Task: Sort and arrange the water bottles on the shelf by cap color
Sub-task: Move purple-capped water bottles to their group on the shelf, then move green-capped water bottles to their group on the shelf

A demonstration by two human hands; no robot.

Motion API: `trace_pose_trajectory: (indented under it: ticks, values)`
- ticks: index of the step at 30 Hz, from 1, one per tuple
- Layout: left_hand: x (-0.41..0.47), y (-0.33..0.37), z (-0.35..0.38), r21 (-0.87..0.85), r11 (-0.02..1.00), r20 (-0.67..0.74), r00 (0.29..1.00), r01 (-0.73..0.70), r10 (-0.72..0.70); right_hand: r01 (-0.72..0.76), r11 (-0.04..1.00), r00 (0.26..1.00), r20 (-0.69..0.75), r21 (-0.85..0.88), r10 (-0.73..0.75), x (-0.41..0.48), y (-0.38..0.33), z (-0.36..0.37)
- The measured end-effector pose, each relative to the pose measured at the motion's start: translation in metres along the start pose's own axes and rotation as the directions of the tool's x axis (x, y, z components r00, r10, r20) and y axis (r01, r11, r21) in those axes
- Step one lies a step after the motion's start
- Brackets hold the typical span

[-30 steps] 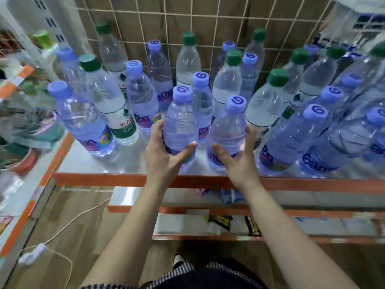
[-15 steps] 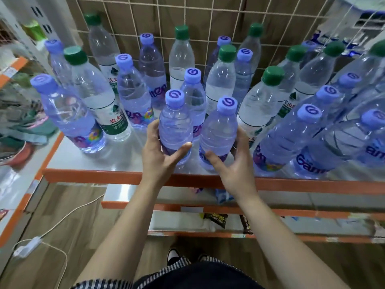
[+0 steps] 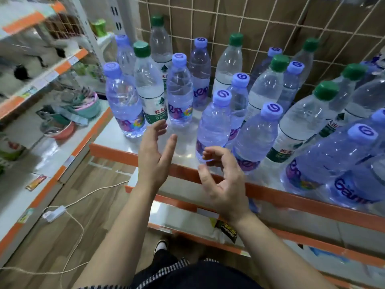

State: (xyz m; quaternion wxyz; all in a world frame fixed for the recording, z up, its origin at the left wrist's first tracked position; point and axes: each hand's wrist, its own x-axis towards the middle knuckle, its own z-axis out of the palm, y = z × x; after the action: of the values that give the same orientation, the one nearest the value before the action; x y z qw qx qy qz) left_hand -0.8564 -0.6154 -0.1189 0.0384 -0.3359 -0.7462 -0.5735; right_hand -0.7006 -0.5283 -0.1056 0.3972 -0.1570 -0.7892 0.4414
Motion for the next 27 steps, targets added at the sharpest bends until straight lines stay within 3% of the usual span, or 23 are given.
trace_pose_trajectory:
  ticks: [6,11,16,20,27]
  values:
    - [0.027,-0.023,-0.046,0.036,0.999,-0.187,0.981,-0.035,0.041,-0.012,1.000,0.998,0.057,-0.012,0.012,0.027,-0.002,0.053]
    - [0.058,-0.045,-0.074,0.021,0.998,-0.255,0.965,-0.052,0.056,-0.068,0.997,0.998,-0.015,-0.025,0.068,0.059,-0.005,0.094]
    - [0.093,-0.058,-0.096,-0.023,0.996,-0.215,0.974,-0.082,0.075,-0.064,0.995,0.984,-0.173,-0.078,0.049,0.107,-0.015,0.116]
    - [0.127,-0.055,-0.106,-0.047,0.988,-0.159,0.978,-0.145,0.136,0.021,0.993,0.958,-0.281,-0.116,-0.053,0.147,-0.029,0.128]
    - [0.152,-0.051,-0.110,-0.189,0.968,-0.060,0.986,-0.163,0.154,0.001,0.990,0.979,-0.201,-0.142,-0.030,0.181,-0.043,0.155]
